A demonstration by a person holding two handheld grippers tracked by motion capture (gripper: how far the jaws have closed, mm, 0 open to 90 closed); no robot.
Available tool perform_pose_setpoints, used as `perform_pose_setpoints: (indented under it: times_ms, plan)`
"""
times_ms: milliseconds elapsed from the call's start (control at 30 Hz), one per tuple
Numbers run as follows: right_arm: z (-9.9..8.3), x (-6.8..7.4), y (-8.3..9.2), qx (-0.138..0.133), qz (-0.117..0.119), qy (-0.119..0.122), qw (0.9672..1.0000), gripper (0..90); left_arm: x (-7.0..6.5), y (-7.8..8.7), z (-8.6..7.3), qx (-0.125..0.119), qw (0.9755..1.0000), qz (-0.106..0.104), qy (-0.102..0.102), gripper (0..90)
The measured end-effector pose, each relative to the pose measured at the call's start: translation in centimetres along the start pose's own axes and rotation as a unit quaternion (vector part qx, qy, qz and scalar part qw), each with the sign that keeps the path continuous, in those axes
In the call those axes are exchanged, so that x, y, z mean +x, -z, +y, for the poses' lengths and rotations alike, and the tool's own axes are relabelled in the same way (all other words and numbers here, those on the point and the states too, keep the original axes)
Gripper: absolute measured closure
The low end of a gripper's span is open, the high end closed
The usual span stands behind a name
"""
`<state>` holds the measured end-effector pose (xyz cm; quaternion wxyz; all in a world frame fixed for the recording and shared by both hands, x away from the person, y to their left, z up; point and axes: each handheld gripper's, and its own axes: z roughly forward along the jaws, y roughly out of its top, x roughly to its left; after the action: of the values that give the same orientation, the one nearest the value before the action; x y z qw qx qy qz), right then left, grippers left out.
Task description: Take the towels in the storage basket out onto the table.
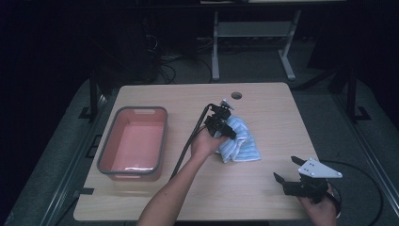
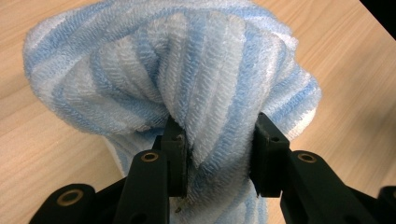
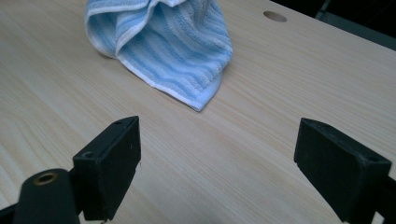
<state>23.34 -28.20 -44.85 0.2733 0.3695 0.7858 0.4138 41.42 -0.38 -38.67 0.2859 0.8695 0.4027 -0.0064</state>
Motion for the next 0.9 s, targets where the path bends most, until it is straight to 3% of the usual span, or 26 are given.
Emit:
perform_pose_setpoints:
  times_ms: [533,900]
  plan:
    - [0.1,0.1,-0.1,0.001,-0.001,0.004,1.0000,14.2,0.5,-1.5,-1.1,0.010,0.9999,0.005,0.001,56.9]
    - [0.1,0.1,-0.1,0.002,0.000,0.005,1.0000,14.2,0.8,-1.3,-1.3,0.005,1.0000,0.006,0.006,50.6]
